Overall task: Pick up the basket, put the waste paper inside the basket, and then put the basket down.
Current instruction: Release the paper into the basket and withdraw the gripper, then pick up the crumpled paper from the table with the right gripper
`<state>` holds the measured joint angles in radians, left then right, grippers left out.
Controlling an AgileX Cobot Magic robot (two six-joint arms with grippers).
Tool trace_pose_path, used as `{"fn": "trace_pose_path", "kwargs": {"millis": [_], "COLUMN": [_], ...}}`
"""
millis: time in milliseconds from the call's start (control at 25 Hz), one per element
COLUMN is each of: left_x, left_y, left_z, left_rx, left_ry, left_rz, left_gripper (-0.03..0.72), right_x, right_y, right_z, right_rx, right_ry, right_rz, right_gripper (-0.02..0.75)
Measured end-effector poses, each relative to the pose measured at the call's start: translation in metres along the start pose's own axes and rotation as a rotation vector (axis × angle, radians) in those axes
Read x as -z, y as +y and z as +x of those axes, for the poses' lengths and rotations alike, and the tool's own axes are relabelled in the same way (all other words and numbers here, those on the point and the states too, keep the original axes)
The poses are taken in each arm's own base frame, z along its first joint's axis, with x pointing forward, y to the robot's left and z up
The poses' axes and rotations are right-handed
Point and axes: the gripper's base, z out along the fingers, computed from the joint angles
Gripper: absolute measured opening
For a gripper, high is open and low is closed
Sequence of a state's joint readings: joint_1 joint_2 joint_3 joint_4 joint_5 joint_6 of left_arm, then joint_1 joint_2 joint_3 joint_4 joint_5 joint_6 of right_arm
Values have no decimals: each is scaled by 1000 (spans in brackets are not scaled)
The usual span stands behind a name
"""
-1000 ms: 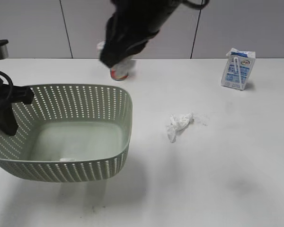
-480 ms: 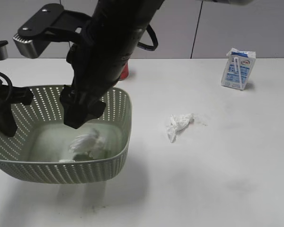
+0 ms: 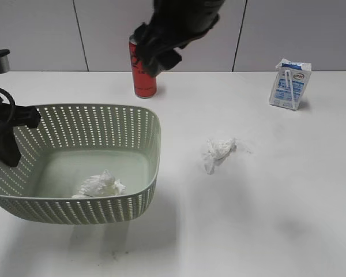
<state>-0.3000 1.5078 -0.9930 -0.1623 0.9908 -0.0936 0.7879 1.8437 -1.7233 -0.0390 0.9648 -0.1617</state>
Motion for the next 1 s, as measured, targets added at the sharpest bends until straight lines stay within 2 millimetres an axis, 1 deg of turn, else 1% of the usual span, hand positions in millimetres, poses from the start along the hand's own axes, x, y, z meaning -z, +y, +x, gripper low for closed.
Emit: {"fn": "trace_pose_path", "kwargs": {"millis": [80,120,200,320,400,520,640,760,920,1000], "left_x": [0,0,0,0,0,0,0,0,0,0], "left_y": [0,0,0,0,0,0,0,0,0,0], "left_z": [0,0,0,0,0,0,0,-1,-1,-1], "left_rx": [0,0,0,-1,-1,-1,-1,-1,-1,-1], "left_ry": [0,0,0,0,0,-2,-4,-11,-16,-16], "left_rz": [0,0,0,-1,-1,-1,0,0,1,1], "left_gripper": [5,5,5,5,5,5,5,5,5,5], "right_x": [-5,-10,-24,-50,-69,-103,-135,-163,-188,-192], "right_y": [-29,-40,-64,-87,-95,-100,-96,-91,-86,-85], "right_z": [11,17,34,58,70,86,100,113,126,128], "right_rx": [-176,-261,-423,-626,-709,-803,-869,-909,-941,-948], "right_ry": [29,48,101,178,228,314,393,448,499,503], "right_rz": [44,60,97,136,150,162,154,134,112,109], "right_gripper": [571,571,571,571,571,571,571,571,571,571]}}
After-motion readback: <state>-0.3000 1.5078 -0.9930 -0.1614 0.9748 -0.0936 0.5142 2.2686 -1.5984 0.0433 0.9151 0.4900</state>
